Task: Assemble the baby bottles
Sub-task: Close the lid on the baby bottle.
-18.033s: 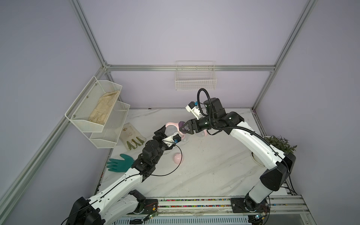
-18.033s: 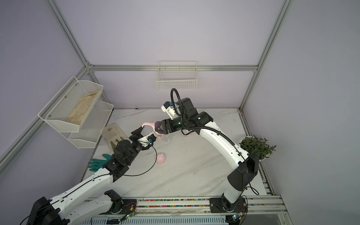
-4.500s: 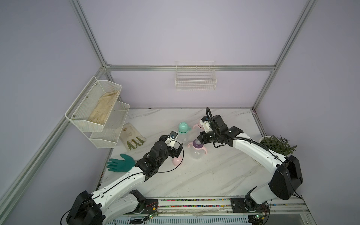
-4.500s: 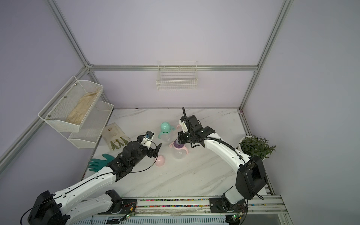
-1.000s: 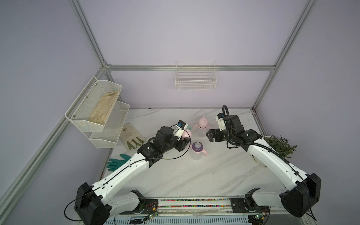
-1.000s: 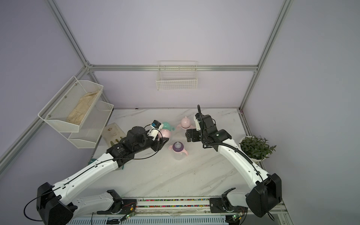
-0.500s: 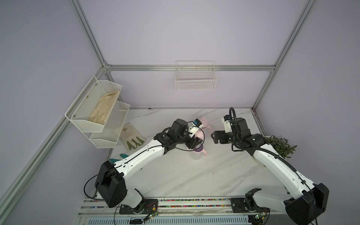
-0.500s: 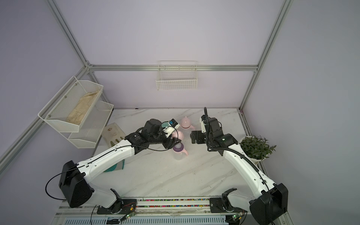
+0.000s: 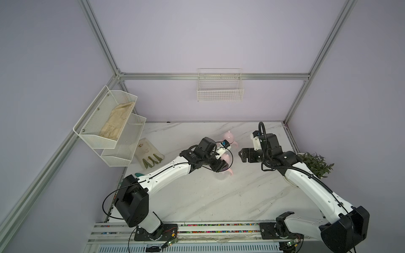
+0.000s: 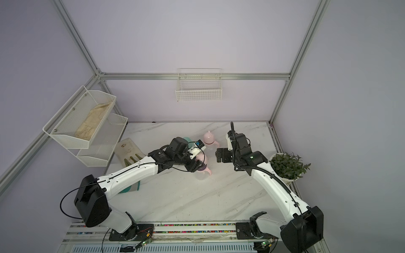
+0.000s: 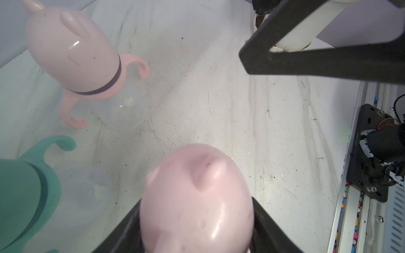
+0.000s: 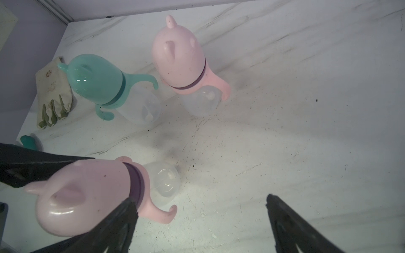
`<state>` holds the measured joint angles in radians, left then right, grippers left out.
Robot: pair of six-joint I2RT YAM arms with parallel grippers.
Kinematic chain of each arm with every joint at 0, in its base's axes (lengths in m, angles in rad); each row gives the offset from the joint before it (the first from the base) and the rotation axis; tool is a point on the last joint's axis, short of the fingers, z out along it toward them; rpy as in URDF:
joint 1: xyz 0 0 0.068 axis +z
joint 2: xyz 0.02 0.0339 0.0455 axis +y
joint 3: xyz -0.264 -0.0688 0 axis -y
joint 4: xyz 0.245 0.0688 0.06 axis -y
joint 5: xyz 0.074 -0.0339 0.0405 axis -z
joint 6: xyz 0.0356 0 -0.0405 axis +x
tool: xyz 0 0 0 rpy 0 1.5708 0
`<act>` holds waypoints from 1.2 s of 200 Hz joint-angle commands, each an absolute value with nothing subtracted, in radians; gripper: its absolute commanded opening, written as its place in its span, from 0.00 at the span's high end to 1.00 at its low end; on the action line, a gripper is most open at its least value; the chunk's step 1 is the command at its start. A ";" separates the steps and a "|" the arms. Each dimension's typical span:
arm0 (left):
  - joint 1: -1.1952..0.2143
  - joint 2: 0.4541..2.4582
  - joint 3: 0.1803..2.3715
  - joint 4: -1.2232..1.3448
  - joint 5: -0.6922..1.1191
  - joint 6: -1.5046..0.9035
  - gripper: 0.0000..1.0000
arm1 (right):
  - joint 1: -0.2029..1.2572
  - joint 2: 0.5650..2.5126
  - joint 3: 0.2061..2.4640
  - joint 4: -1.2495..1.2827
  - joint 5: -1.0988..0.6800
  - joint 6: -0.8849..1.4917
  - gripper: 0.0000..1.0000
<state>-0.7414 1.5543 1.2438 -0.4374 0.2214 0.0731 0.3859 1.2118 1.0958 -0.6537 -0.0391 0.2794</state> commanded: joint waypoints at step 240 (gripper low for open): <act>-0.744 1.557 1.255 -0.459 0.199 0.105 0.25 | 0.377 1.272 1.100 -0.630 -0.088 0.273 0.05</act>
<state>-0.7418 1.5875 1.2514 -0.4660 0.2047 0.0910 0.3820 1.2629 1.0954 -0.6506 -0.0772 0.2756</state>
